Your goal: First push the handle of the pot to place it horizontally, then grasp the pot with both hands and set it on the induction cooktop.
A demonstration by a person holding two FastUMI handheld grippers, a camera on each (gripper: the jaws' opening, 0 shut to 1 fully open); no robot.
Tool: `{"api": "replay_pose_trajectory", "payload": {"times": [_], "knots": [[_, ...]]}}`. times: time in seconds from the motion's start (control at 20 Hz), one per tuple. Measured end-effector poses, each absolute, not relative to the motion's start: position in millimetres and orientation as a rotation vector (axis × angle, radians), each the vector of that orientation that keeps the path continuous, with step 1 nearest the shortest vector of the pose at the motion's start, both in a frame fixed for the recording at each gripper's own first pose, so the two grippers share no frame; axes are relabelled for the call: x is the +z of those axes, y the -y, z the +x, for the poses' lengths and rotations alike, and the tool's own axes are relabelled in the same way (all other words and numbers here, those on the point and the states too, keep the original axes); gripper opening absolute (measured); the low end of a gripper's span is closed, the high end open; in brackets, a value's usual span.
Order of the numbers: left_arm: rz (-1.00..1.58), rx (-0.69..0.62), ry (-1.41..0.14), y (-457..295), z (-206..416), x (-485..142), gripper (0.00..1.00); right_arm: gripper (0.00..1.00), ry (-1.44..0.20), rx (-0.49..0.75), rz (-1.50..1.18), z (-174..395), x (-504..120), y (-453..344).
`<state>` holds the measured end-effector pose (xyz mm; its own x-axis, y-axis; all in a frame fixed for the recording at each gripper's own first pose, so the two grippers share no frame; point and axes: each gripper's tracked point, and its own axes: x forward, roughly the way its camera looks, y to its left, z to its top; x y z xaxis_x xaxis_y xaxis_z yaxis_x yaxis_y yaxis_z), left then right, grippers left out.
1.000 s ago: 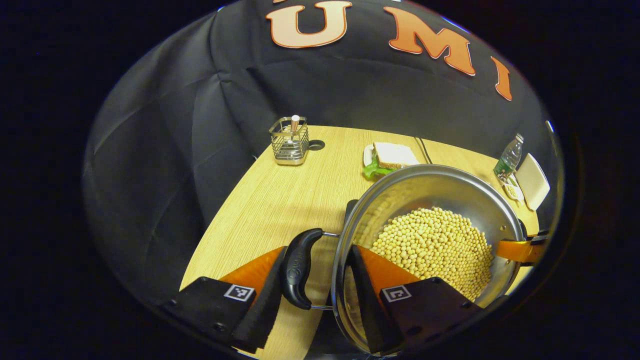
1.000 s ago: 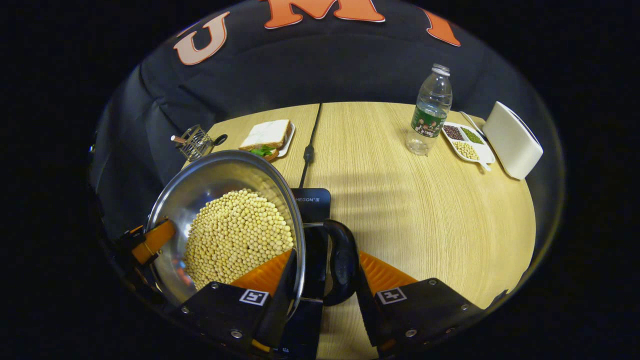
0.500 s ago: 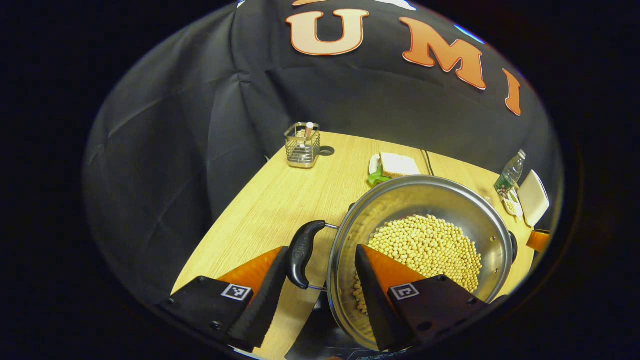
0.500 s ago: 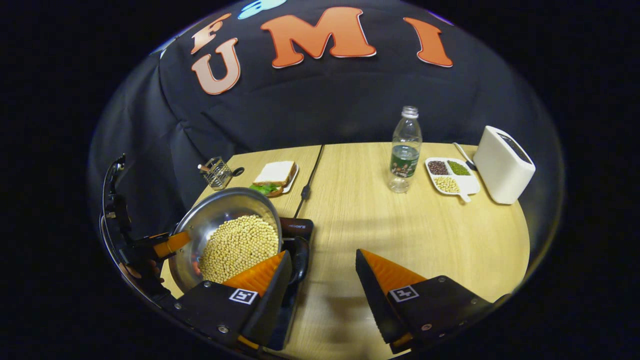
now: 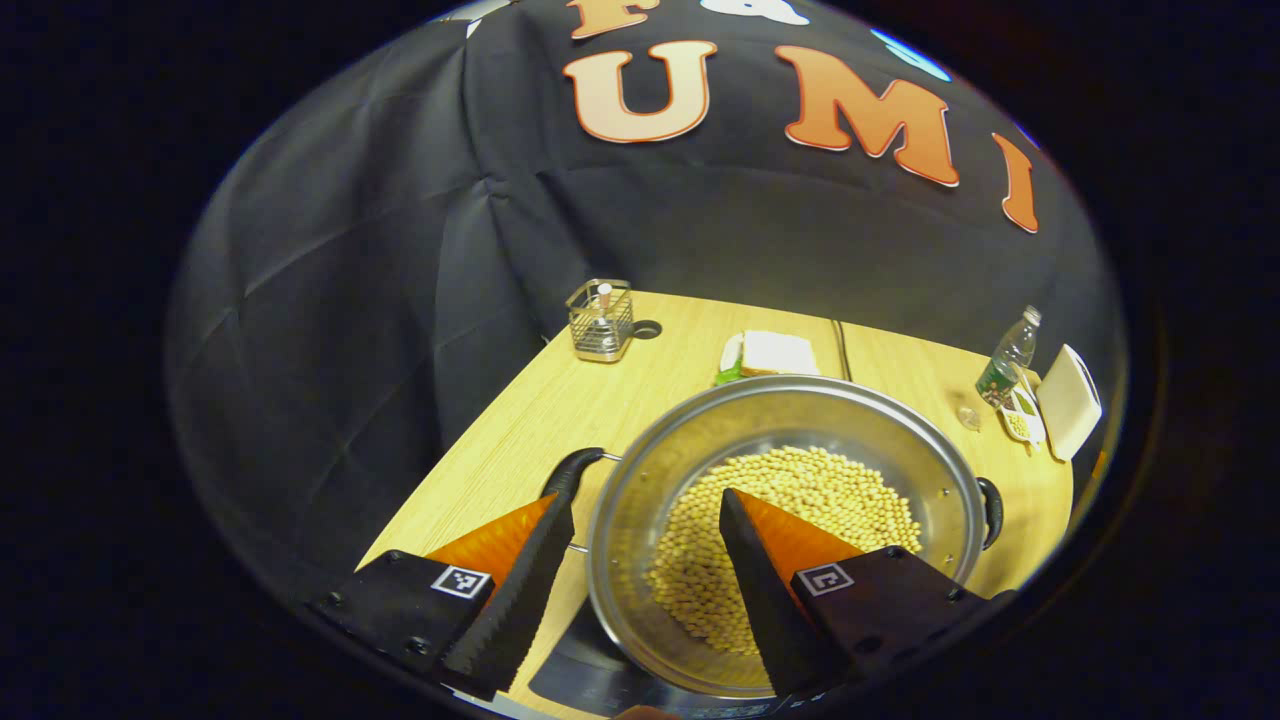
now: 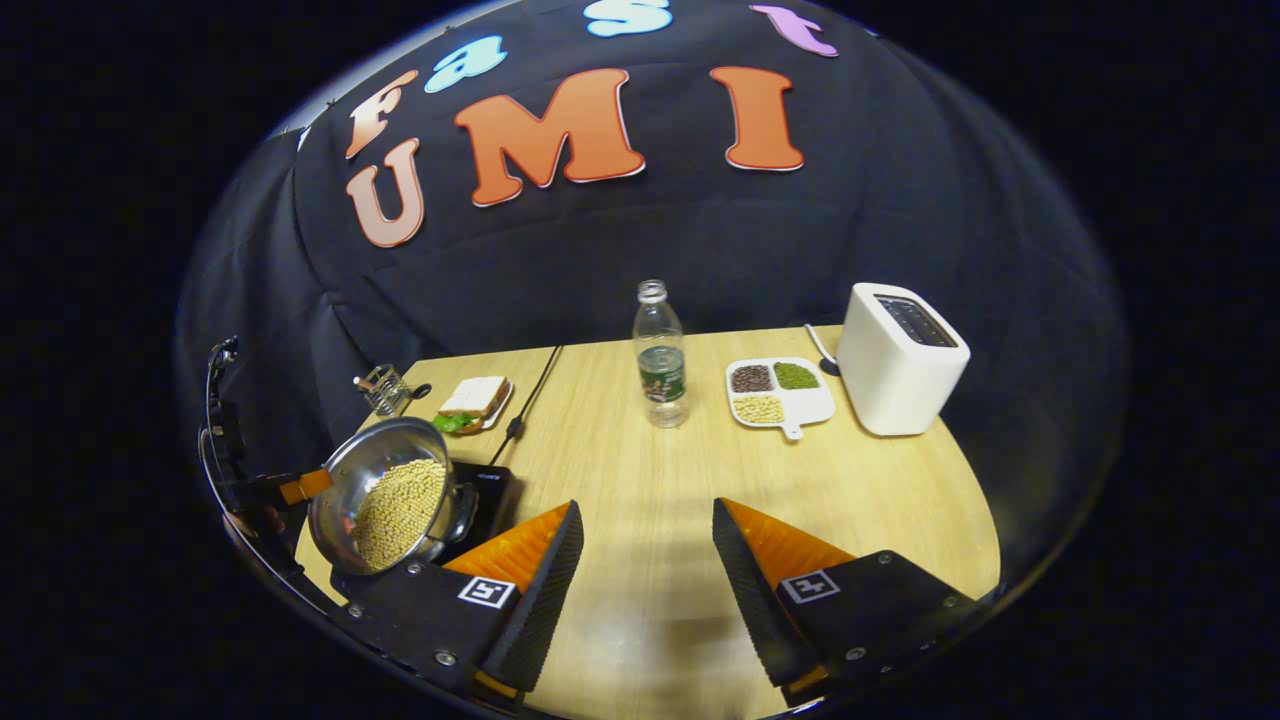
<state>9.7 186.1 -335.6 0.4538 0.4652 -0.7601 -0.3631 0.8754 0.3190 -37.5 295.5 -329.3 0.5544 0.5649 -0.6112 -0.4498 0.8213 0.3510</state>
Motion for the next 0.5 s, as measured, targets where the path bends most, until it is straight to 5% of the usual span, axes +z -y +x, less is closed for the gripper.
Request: {"api": "replay_pose_trajectory", "payload": {"times": [0.5], "knots": [[0.25,0.217,-0.904,-52.2,72.0,-323.5,0.96,0.92,-0.659,0.407,0.197,9.5,-311.3,-121.6]]}}
